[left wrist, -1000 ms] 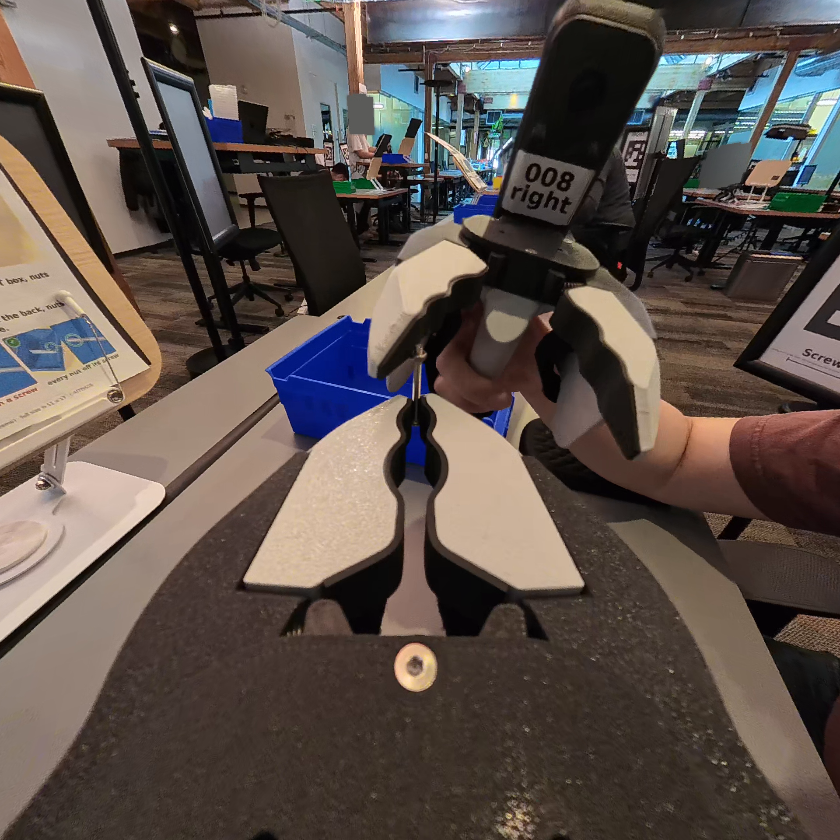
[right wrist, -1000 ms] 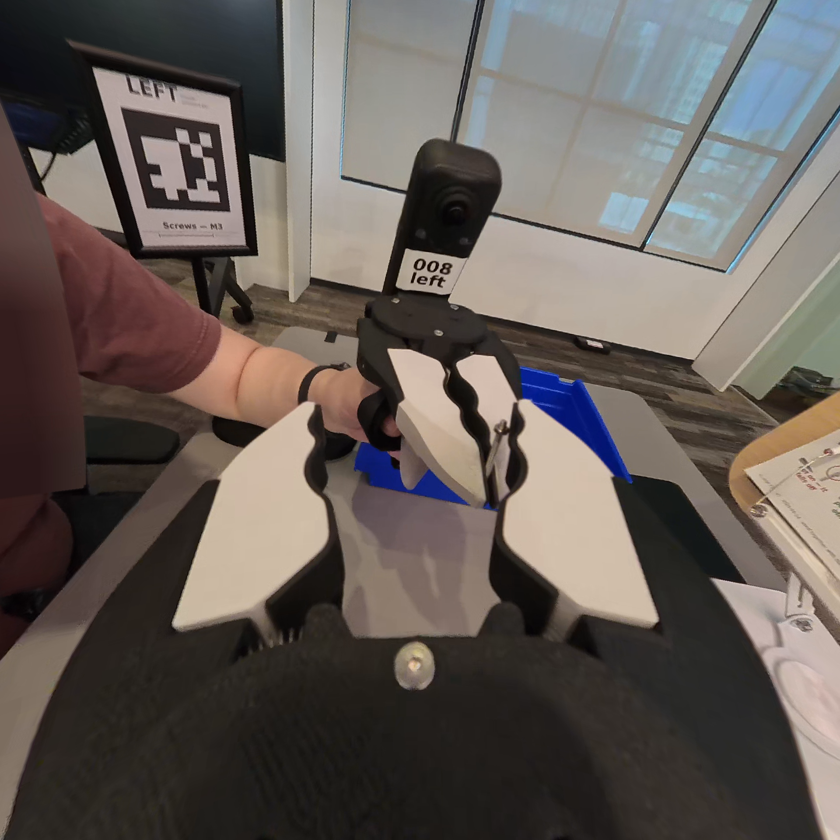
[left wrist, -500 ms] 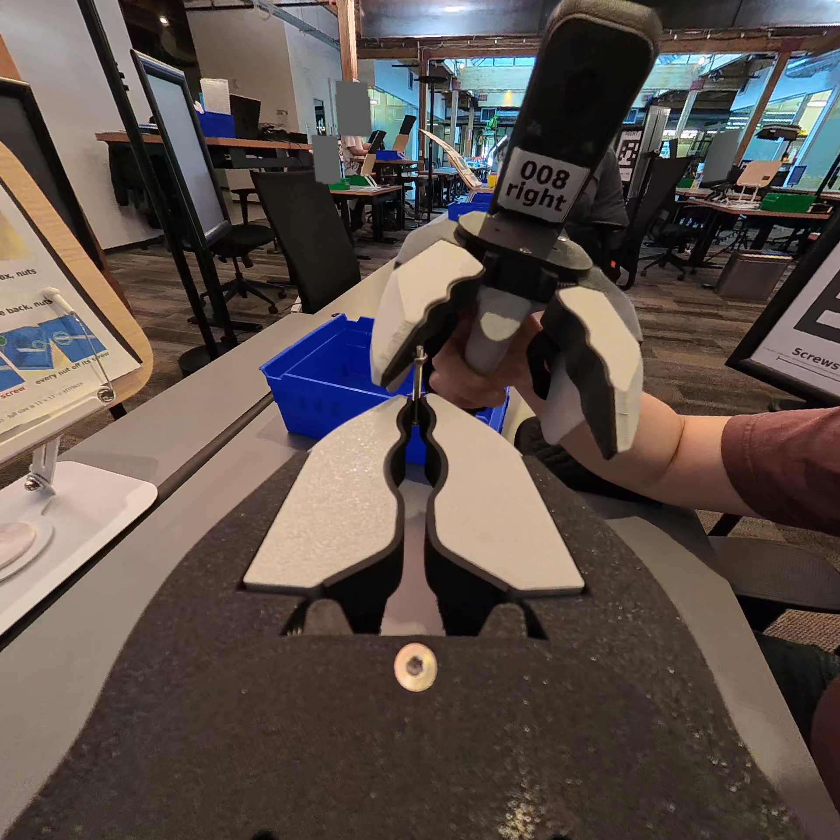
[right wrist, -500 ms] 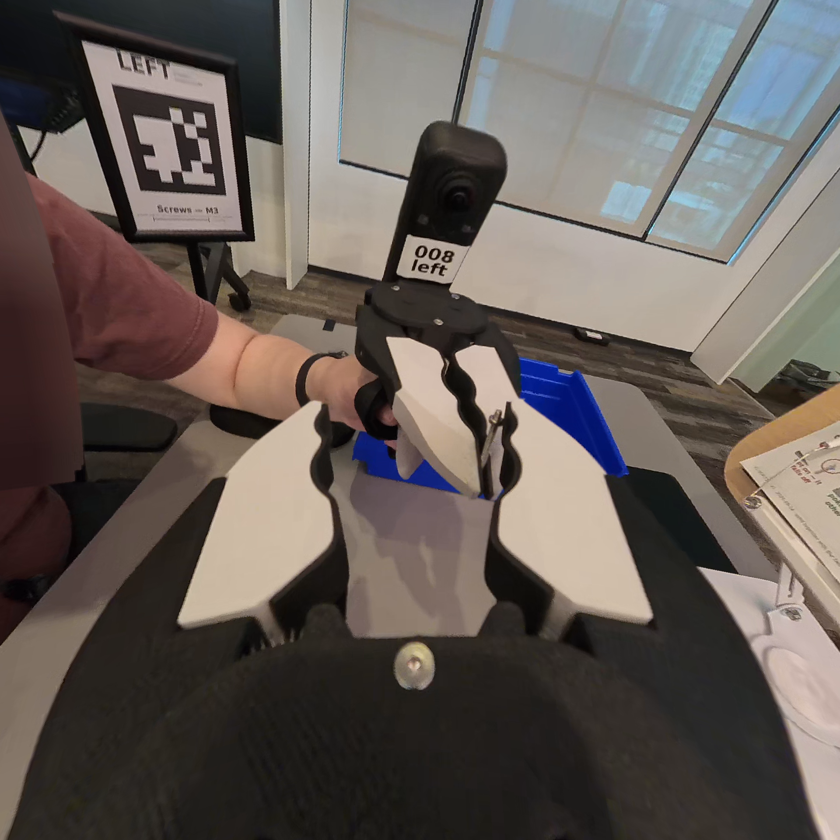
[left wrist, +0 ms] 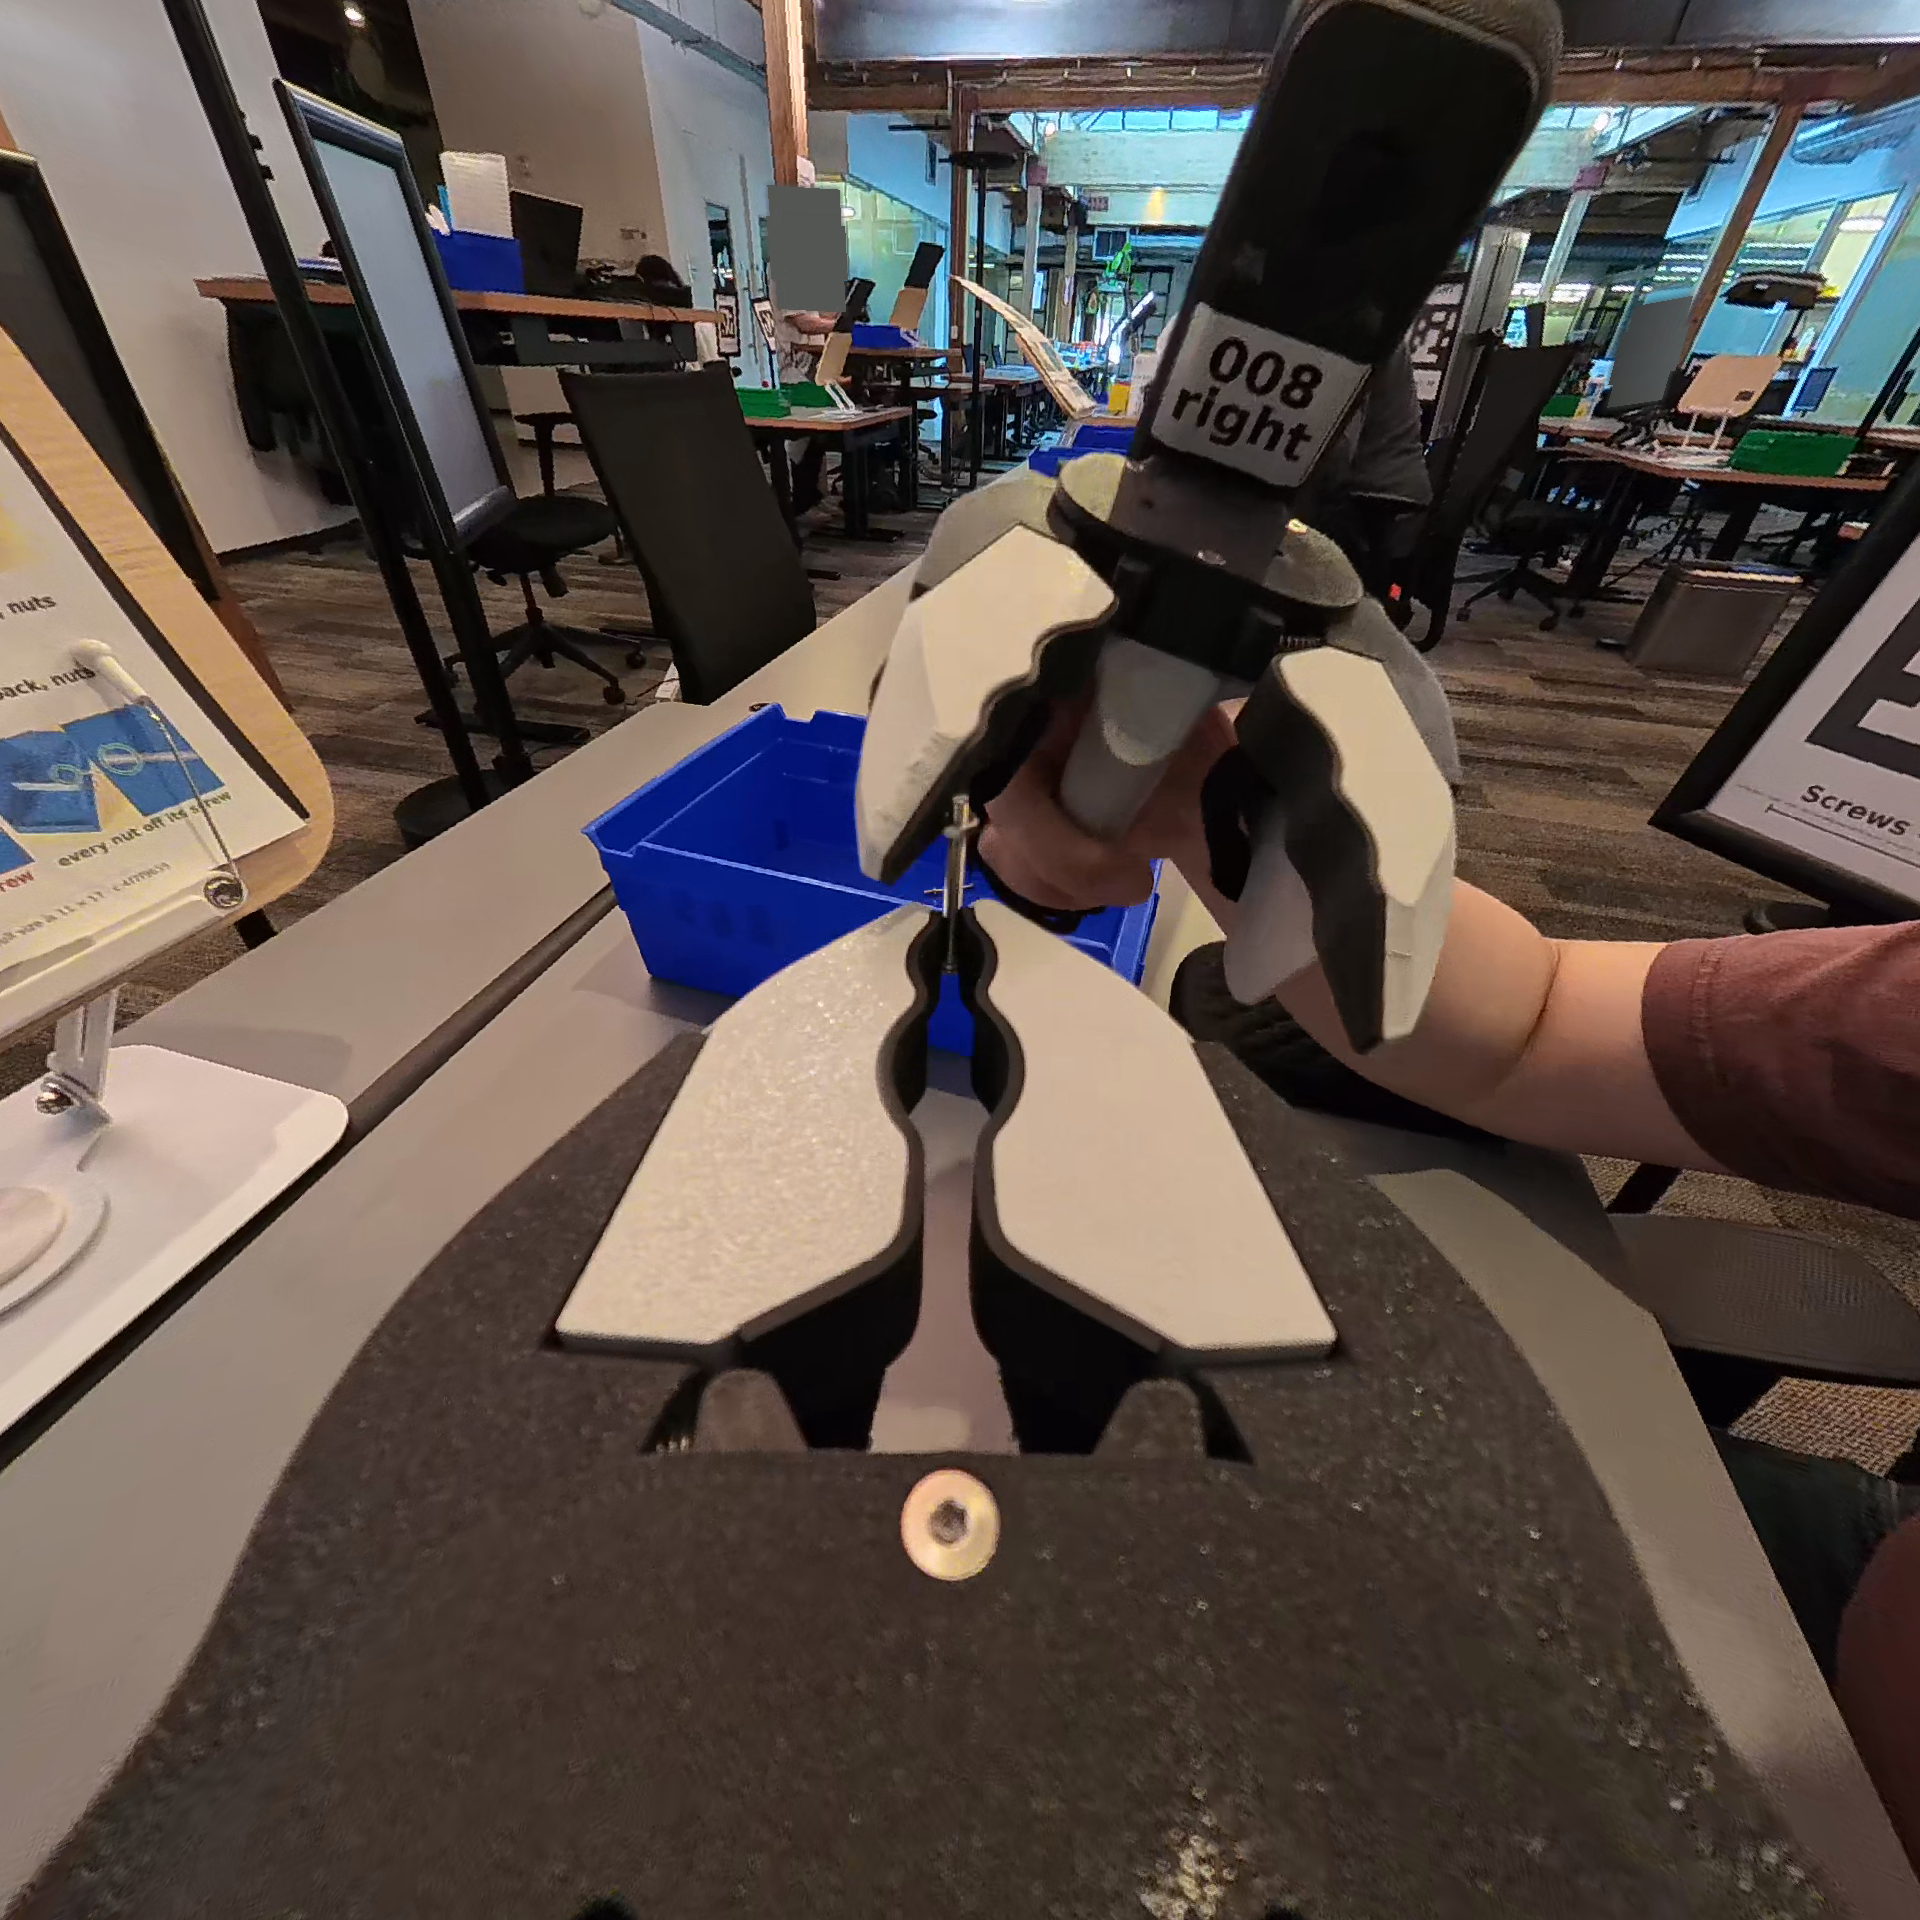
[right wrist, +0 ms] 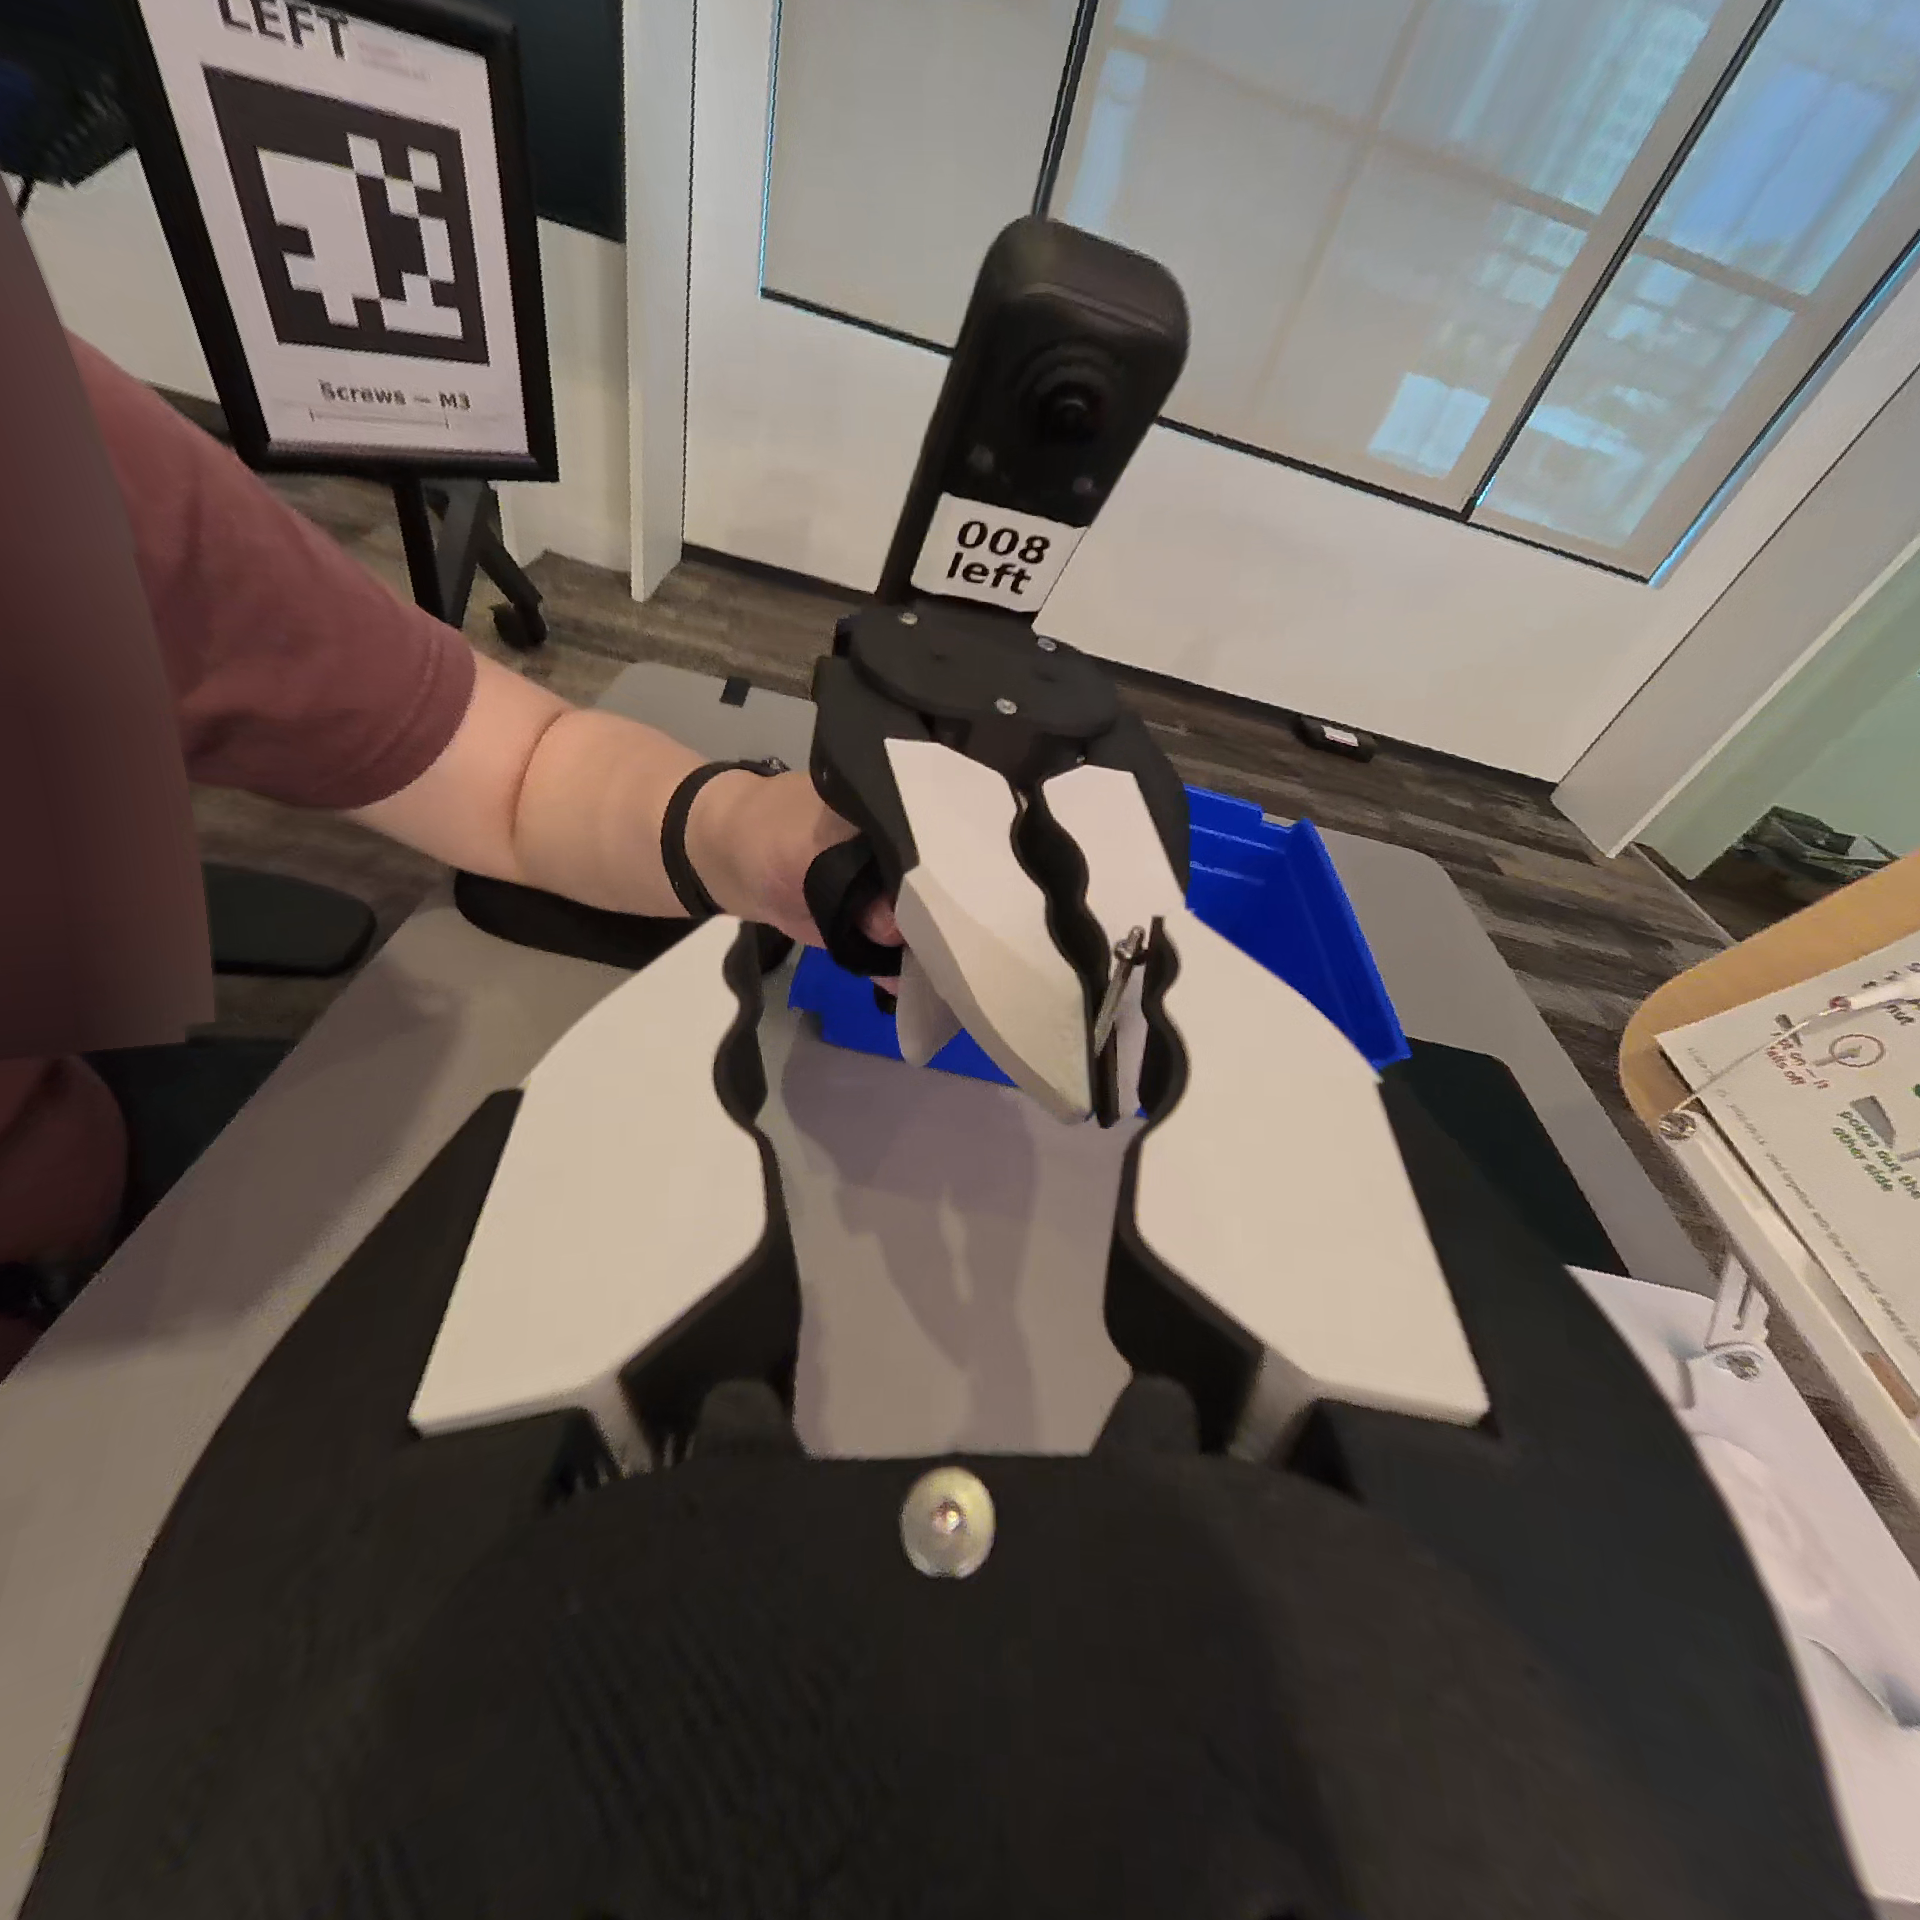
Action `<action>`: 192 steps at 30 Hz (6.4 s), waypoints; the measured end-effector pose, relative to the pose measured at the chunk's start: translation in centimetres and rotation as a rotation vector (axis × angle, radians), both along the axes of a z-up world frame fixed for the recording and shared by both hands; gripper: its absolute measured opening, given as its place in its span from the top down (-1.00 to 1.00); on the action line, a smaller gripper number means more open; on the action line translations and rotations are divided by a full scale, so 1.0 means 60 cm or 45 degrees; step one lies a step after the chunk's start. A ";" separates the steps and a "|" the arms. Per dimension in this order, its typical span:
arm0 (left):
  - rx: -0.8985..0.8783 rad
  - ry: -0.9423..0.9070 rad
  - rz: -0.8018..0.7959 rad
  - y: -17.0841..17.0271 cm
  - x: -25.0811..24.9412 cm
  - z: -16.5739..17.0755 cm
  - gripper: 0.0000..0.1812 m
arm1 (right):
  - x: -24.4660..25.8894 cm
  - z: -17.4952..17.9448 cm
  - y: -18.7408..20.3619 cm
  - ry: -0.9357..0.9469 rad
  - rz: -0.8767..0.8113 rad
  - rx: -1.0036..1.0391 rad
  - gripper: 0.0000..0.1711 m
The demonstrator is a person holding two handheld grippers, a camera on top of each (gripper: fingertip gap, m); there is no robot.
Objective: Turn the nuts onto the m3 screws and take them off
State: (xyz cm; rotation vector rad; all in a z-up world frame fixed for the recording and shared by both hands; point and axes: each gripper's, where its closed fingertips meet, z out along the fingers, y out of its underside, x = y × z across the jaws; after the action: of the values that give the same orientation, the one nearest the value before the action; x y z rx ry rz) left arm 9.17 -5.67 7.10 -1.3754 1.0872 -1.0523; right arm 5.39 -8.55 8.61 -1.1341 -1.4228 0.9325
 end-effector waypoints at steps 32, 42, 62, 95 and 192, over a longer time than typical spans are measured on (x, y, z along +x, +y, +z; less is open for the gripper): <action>-0.011 -0.020 0.003 0.003 -0.007 0.008 0.98 | 0.010 0.013 0.007 0.035 -0.037 0.004 0.22; -0.005 -0.026 0.021 0.007 -0.011 0.011 0.98 | 0.010 0.014 0.002 0.029 -0.019 -0.003 0.19; -0.006 0.003 0.006 0.004 -0.004 0.002 0.98 | -0.001 0.007 0.010 0.072 0.023 -0.123 0.21; -0.065 -0.002 -0.089 -0.010 0.001 0.003 0.97 | 0.019 0.007 0.044 0.207 0.132 -0.535 0.97; -0.149 1.464 -0.306 0.028 -0.413 -0.305 0.53 | 0.031 -0.148 0.138 -0.294 -0.226 -0.221 0.41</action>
State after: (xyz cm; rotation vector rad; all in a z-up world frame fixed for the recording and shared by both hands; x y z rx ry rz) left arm -15.62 -4.01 -11.17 -2.0395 2.0636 -0.4058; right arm 7.23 -0.29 -0.28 -1.5125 -1.4158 0.8306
